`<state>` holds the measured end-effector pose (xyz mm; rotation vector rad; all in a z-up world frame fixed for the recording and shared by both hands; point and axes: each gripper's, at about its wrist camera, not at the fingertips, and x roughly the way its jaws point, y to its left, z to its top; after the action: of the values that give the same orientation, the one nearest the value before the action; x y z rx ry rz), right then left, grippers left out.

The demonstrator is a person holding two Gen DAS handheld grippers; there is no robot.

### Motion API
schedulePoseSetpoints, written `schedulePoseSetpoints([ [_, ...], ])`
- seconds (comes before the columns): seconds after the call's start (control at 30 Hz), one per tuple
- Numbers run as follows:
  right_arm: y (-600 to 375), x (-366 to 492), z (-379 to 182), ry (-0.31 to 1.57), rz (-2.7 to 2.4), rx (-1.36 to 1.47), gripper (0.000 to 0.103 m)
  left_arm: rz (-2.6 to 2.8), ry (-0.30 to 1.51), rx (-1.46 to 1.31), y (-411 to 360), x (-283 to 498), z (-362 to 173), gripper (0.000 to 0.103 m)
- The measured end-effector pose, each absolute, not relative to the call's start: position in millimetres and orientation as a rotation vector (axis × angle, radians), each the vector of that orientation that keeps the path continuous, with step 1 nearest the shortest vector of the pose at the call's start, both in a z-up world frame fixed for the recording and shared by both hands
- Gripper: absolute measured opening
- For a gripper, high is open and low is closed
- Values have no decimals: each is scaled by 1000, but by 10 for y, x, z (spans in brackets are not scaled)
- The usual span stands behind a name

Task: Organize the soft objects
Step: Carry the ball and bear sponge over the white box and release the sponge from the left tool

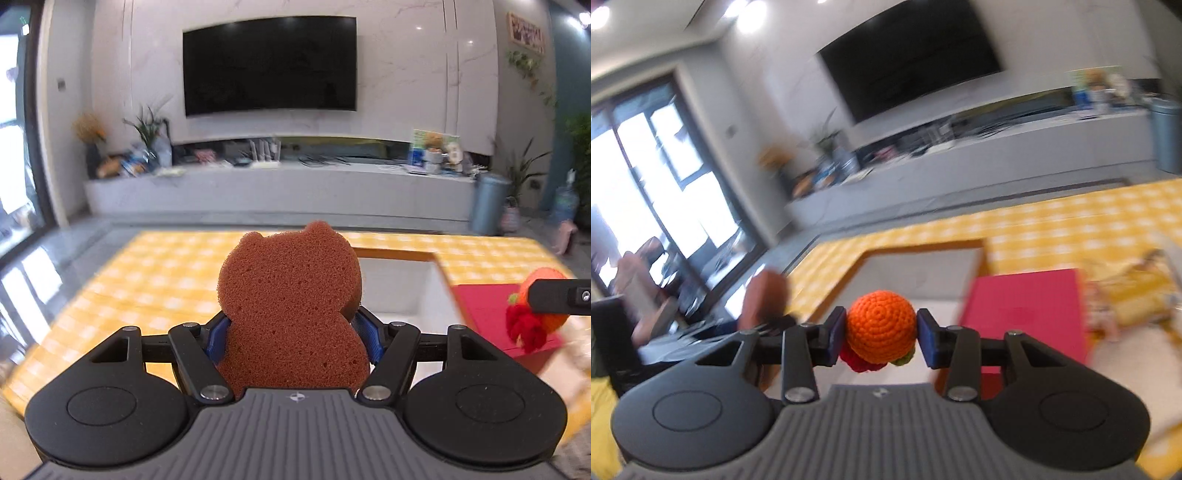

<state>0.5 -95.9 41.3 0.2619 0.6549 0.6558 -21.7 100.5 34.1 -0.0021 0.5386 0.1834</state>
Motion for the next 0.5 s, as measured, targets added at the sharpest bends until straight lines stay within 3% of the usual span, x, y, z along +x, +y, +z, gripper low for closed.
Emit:
schedulePoseSetpoints([
  [0.4, -134, 249, -21, 810, 595, 97, 41, 157, 694, 120, 1052, -177, -15, 79],
  [0.5, -59, 327, -185, 851, 583, 85, 41, 185, 725, 191, 1012, -130, -107, 88],
])
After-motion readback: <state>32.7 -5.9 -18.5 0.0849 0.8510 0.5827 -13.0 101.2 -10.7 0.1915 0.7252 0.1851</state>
